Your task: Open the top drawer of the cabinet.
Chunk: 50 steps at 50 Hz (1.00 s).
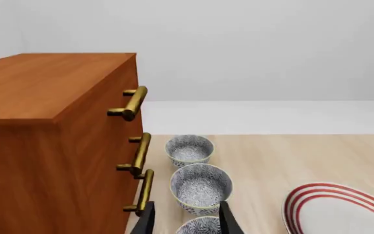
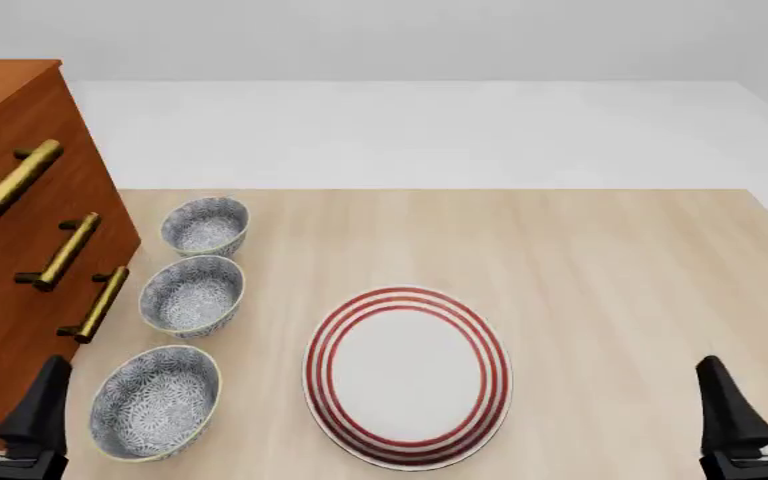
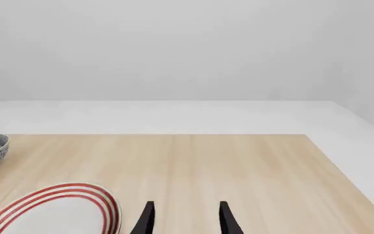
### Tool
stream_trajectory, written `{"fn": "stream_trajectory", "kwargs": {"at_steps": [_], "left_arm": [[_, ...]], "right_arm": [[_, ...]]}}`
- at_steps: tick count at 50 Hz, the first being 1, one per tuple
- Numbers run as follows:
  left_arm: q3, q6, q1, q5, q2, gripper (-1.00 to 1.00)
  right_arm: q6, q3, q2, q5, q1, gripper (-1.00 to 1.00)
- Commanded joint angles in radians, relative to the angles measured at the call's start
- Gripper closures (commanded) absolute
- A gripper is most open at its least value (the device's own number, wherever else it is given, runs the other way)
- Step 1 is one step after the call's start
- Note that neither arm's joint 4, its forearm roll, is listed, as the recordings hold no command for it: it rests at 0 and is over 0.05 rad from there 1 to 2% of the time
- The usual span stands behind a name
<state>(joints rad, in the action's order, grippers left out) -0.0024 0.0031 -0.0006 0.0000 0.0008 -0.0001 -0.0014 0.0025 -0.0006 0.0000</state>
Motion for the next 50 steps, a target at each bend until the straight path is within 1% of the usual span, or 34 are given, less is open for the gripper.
{"fn": "stream_trajectory", "kwargs": {"at_steps": [1,6,9,13,15,16,17,19,20,21,22,23,24,25,27,28,30,31,33,34,35,36,38,40,41,42,44,45,46,47,48,49,50], "left_arm": [[-0.005,0.009,0.005,-0.002,0.000,-1.00],[-0.011,0.027,-0.007,-0.004,0.000,-1.00],[-0.020,0.033,0.000,-0.001,-0.001,-1.00],[-0.049,0.043,0.009,0.012,0.000,-1.00],[-0.076,0.080,0.018,0.002,-0.001,-1.00],[-0.076,0.080,0.018,0.002,-0.001,-1.00],[-0.097,0.086,0.026,0.012,-0.001,-1.00],[-0.126,0.121,0.029,0.013,-0.001,-1.00],[-0.126,0.121,0.029,0.014,-0.001,-1.00],[-0.152,0.135,0.046,0.018,-0.001,-1.00],[-0.163,0.158,0.042,0.013,-0.001,-1.00],[-0.183,0.162,0.049,0.020,-0.001,-1.00],[-0.188,0.190,0.045,0.008,-0.001,-1.00],[-0.201,0.209,0.050,0.022,-0.001,-1.00],[-0.237,0.216,0.067,0.043,-0.001,-1.00],[-0.245,0.251,0.057,0.042,-0.001,-1.00],[-0.263,0.259,0.060,0.054,-0.001,-1.00],[-0.270,0.301,0.038,0.050,-0.001,-1.00],[-0.288,0.342,0.036,0.050,-0.001,-1.00],[-0.302,0.354,0.039,0.055,-0.001,-1.00],[-0.317,0.343,0.045,0.071,-0.001,-1.00],[-0.327,0.377,0.039,0.065,-0.001,-1.00],[-0.367,0.384,0.046,0.099,-0.001,-1.00],[-0.389,0.414,0.053,0.104,-0.001,-1.00],[-0.403,0.441,0.052,0.106,-0.001,-1.00],[-0.412,0.460,0.048,0.110,-0.001,-1.00],[-0.427,0.474,0.043,0.134,-0.001,-1.00],[-0.421,0.517,0.040,0.122,-0.001,-1.00],[-0.415,0.537,0.036,0.115,-0.001,-1.00],[-0.434,0.513,0.041,0.145,-0.001,-1.00],[-0.426,0.549,0.039,0.130,-0.001,-1.00],[-0.425,0.565,0.032,0.132,-0.001,-1.00],[-0.433,0.556,0.034,0.144,-0.001,-1.00]], "right_arm": [[0.000,-0.003,0.005,-0.001,0.000,-1.00],[0.000,-0.003,0.005,-0.001,0.000,-1.00],[0.000,-0.003,0.005,-0.001,0.000,-1.00],[0.000,-0.003,0.005,-0.001,0.000,-1.00],[0.000,-0.003,0.005,-0.001,0.000,-1.00],[0.000,-0.003,0.005,-0.001,0.000,-1.00],[0.000,-0.003,0.005,-0.001,0.000,-1.00],[0.000,-0.003,0.005,-0.001,0.000,-1.00],[0.000,-0.003,0.005,-0.001,0.000,-1.00],[0.000,-0.003,0.005,-0.001,0.000,-1.00],[0.000,-0.003,0.005,-0.001,0.000,-1.00],[0.000,-0.003,0.005,-0.001,0.000,-1.00],[0.000,-0.003,0.005,-0.001,0.000,-1.00],[0.000,-0.003,0.005,-0.001,0.000,-1.00],[0.000,-0.003,0.005,-0.001,0.000,-1.00],[0.000,-0.003,0.005,-0.001,0.000,-1.00],[0.001,-0.003,0.005,-0.001,0.000,-1.00],[0.000,-0.003,0.005,-0.001,0.000,-1.00],[0.000,-0.003,0.005,-0.001,0.000,-1.00],[0.000,-0.003,0.005,-0.001,0.000,-1.00],[0.000,-0.003,0.005,-0.001,0.000,-1.00],[0.000,-0.003,0.005,-0.001,0.000,-1.00],[0.000,-0.003,0.005,-0.001,0.000,-1.00],[0.000,-0.003,0.005,-0.001,0.000,-1.00],[0.000,-0.003,0.005,-0.001,0.000,-1.00],[0.000,-0.003,0.005,-0.001,0.000,-1.00],[0.000,-0.003,0.005,-0.001,0.000,-1.00],[0.000,-0.003,0.005,-0.001,0.000,-1.00],[0.000,-0.003,0.005,-0.001,0.000,-1.00],[0.000,-0.003,0.005,-0.001,0.000,-1.00],[0.000,-0.003,0.005,-0.001,0.000,-1.00],[0.000,-0.003,0.005,-0.001,0.000,-1.00],[0.000,-0.003,0.005,-0.001,0.000,-1.00]]}}
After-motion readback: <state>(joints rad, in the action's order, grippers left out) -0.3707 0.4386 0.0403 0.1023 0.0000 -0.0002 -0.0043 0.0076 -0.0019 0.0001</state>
